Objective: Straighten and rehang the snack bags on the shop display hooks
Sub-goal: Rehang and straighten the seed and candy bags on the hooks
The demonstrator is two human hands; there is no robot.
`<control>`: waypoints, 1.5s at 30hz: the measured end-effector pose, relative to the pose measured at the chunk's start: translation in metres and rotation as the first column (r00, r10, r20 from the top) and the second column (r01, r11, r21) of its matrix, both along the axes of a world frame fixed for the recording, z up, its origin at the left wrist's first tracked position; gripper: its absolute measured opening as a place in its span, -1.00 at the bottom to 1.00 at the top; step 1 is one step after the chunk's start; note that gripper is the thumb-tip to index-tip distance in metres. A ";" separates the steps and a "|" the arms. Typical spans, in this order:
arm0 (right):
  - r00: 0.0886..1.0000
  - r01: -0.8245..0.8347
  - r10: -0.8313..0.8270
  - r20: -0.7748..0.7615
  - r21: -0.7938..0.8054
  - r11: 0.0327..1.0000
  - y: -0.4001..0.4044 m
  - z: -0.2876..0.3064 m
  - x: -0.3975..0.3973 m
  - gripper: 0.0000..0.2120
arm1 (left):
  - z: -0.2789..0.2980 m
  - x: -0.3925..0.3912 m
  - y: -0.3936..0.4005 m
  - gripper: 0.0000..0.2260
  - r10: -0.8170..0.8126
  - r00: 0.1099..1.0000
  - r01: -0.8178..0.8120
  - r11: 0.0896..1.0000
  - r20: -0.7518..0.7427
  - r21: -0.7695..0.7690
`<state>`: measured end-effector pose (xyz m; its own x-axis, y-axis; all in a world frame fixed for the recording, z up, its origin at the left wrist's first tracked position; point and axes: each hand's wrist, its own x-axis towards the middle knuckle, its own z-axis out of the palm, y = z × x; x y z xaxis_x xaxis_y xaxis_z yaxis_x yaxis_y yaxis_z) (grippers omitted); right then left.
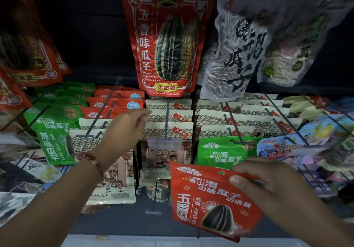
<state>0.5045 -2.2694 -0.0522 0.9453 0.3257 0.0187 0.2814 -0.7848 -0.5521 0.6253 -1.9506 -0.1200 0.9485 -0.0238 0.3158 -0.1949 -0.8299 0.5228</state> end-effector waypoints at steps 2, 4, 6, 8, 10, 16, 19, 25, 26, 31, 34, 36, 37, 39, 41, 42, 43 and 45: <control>0.999 -0.031 0.031 0.031 -0.019 0.999 0.000 -0.005 0.002 -0.67 | 0.009 -0.019 0.007 -0.74 0.064 0.997 -0.059 0.992 0.044 -0.114; 0.998 -0.048 0.050 0.049 -0.039 0.998 0.001 -0.012 0.004 -0.72 | 0.018 -0.043 0.010 -0.73 0.060 0.994 -0.045 0.986 0.088 -0.158; 0.993 -0.080 0.084 0.078 -0.059 0.995 0.005 -0.022 0.008 -0.78 | 0.025 -0.071 0.005 -0.69 -0.038 0.996 0.048 0.991 0.080 -0.128; 0.986 -0.132 0.140 0.089 -0.086 0.987 0.012 -0.028 0.009 -0.82 | 0.026 -0.097 -0.005 -0.62 -0.208 0.978 0.209 0.978 0.022 -0.008; 0.980 -0.180 0.187 0.065 -0.092 0.979 0.019 -0.033 0.010 -0.86 | 0.020 -0.116 -0.016 -0.55 -0.328 0.942 0.333 0.937 -0.068 0.102; 0.959 -0.273 0.277 0.066 -0.057 0.960 0.052 -0.047 0.011 -0.82 | -0.004 -0.142 -0.023 -0.59 -0.283 0.937 0.325 0.922 -0.206 0.210; 0.946 -0.309 0.312 0.083 -0.049 0.950 0.075 -0.054 0.009 -0.82 | -0.005 -0.152 -0.006 -0.72 -0.208 0.941 0.278 0.924 -0.268 0.261; 0.926 -0.318 0.340 0.167 -0.145 0.937 0.136 -0.065 0.002 -0.79 | -0.003 -0.172 0.053 -0.74 -0.145 0.950 0.229 0.926 -0.277 0.300; 0.923 -0.305 0.333 0.192 -0.164 0.938 0.148 -0.066 -0.001 -0.75 | -0.004 -0.173 0.065 -0.73 -0.137 0.954 0.217 0.929 -0.266 0.301; 0.931 -0.305 0.324 0.170 -0.129 0.944 0.223 -0.071 -0.011 -0.76 | -0.005 -0.184 0.138 -0.69 -0.122 0.963 0.185 0.948 -0.240 0.260; 0.936 -0.303 0.315 0.155 -0.097 0.948 0.270 -0.069 -0.012 -0.75 | -0.007 -0.186 0.184 -0.76 -0.099 0.973 0.148 0.959 -0.207 0.241; 0.947 -0.289 0.296 0.123 -0.072 0.955 0.300 -0.069 -0.011 -0.75 | -0.010 -0.187 0.214 -0.76 -0.080 0.977 0.126 0.965 -0.200 0.231; 0.952 -0.283 0.288 0.105 -0.061 0.957 0.315 -0.071 -0.010 -0.75 | -0.012 -0.186 0.228 -0.75 -0.071 0.979 0.115 0.967 -0.193 0.229; 0.958 -0.271 0.274 0.081 -0.044 0.962 0.341 -0.076 -0.007 -0.76 | -0.015 -0.185 0.252 -0.74 -0.057 0.983 0.096 0.970 -0.175 0.223; 0.964 -0.255 0.256 0.074 -0.033 0.966 0.364 -0.081 -0.004 -0.78 | -0.017 -0.182 0.273 -0.75 -0.032 0.983 0.068 0.977 -0.178 0.200; 0.967 -0.249 0.249 0.057 -0.016 0.968 0.374 -0.082 -0.001 -0.79 | -0.018 -0.180 0.282 -0.74 -0.019 0.983 0.054 0.980 -0.182 0.192; 0.970 -0.241 0.241 0.037 0.006 0.971 0.383 -0.082 0.001 -0.79 | -0.020 -0.177 0.291 -0.74 -0.005 0.983 0.041 0.981 -0.185 0.191; 0.976 -0.219 0.220 0.000 0.044 0.975 0.400 -0.083 0.008 -0.81 | -0.024 -0.169 0.308 -0.74 0.020 0.978 0.019 0.983 -0.208 0.180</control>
<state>0.5125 -1.8697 -0.1348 0.8510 0.5242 0.0328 0.4413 -0.6798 -0.5858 0.4566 -1.6426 -0.1438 0.9929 -0.0615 0.1016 -0.0969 -0.9141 0.3937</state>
